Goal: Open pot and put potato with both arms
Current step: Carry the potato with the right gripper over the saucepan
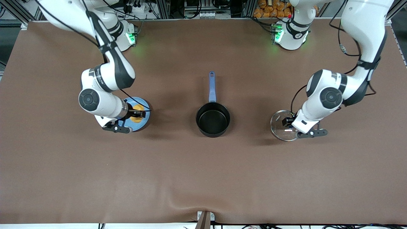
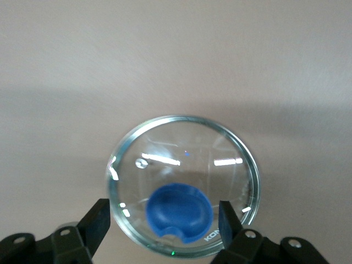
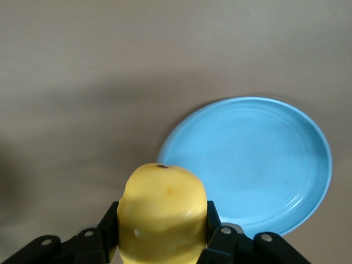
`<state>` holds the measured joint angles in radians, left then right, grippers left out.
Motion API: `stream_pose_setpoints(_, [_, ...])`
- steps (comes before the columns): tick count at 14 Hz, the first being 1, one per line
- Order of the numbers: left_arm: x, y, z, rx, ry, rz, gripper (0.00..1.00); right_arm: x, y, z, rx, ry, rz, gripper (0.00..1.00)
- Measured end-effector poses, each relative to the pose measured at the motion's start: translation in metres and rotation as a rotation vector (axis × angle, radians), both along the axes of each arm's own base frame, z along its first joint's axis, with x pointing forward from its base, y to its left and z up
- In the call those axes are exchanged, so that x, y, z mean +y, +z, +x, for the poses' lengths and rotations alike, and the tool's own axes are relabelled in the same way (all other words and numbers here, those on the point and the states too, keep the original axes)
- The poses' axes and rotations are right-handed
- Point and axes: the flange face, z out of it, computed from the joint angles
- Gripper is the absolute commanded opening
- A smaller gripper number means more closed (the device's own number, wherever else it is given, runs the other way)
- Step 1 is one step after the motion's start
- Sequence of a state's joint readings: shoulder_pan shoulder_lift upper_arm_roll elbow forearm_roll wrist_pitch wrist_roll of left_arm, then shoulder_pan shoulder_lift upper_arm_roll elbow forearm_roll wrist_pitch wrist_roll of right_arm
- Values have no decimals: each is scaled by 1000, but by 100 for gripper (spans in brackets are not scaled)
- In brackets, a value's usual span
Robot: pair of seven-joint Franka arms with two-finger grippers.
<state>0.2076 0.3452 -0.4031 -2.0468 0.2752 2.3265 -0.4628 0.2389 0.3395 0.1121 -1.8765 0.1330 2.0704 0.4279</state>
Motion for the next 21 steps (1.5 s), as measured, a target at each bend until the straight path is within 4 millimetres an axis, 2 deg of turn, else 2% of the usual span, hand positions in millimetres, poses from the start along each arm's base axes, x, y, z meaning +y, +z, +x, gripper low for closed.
stream_pose_setpoints(2, [5,43,5,-19,13,34,88,60,44,3,-46,39,19,0])
stream_pose_setpoints(4, [4,93,10,-3,20,35,88,135,61,-9,-86,57,39,0])
stream_pose_setpoints(7, [8,169,18,47,5,10,88,228,60,-8,-128,22,80,0])
stream_pose_setpoints(9, [13,211,19,75,4,-17,88,265,48,-2,-147,31,105,0])
stream_pose_setpoints(12, [35,267,15,99,8,-71,92,300,22,-3,-186,54,144,0])
stream_pose_setpoints(14, [53,298,7,74,18,-83,94,322,-8,-15,-208,94,134,0])
stream_pose_setpoints(16, [57,311,2,56,15,-80,96,334,-41,-26,-209,138,92,0])
stream_pose_setpoints(18, [55,316,-1,48,12,-78,100,336,-66,-30,-191,153,65,0])
stream_pose_setpoints(21, [52,324,-4,34,8,-74,100,334,-87,-32,-171,155,48,0])
